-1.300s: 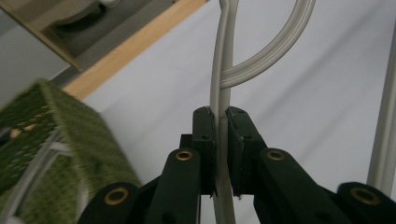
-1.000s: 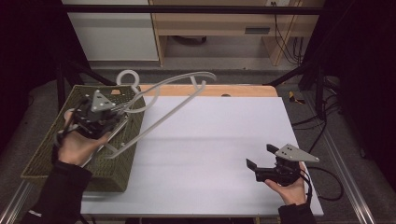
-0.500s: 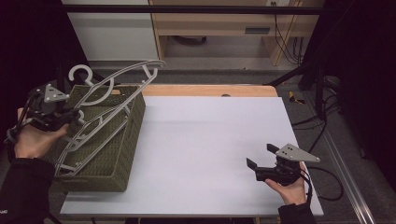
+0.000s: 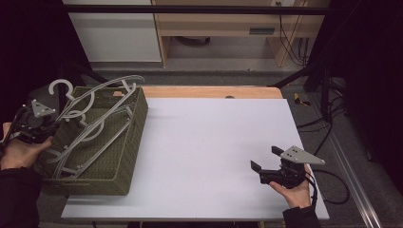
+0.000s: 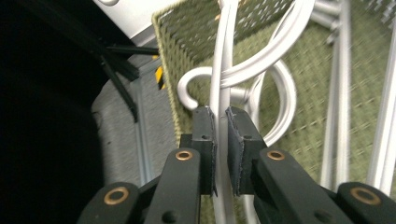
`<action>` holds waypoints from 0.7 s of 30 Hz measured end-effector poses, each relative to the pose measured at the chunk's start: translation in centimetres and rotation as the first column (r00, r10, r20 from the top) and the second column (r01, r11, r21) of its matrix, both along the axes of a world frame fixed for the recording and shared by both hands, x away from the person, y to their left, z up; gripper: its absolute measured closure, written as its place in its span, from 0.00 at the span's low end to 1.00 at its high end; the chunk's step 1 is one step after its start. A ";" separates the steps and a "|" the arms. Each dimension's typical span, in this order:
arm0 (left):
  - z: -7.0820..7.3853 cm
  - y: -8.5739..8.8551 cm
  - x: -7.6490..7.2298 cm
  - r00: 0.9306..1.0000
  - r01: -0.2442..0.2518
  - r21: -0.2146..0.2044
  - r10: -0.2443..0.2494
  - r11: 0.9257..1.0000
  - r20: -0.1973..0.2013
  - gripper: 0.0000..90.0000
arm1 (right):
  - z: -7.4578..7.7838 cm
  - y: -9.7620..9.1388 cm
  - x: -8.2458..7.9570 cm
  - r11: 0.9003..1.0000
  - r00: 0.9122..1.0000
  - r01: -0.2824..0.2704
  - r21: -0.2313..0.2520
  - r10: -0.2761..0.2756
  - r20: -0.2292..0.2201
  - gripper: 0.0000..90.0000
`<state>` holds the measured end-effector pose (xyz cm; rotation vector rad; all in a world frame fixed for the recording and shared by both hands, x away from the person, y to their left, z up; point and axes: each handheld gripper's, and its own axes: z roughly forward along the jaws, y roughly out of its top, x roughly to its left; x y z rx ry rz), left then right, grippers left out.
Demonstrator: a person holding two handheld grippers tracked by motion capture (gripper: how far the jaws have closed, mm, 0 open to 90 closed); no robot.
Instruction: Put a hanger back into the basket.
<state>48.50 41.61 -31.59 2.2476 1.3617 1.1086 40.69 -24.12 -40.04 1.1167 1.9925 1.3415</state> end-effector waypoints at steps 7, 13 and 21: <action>-1.4 0.3 0.2 0.999 -0.037 0.039 0.038 0.999 -0.025 0.92 | -0.1 0.0 0.0 1.000 1.000 0.002 -0.001 -0.002 -0.007 0.08; -2.2 0.9 0.1 0.996 -0.053 0.021 0.055 0.998 -0.072 0.92 | -0.2 0.1 0.1 1.000 1.000 -0.006 -0.001 0.006 -0.012 0.08; -4.2 0.9 0.9 0.987 -0.110 0.055 0.116 0.992 -0.115 0.91 | -0.2 0.1 0.1 1.000 1.000 -0.002 -0.001 0.002 -0.004 0.08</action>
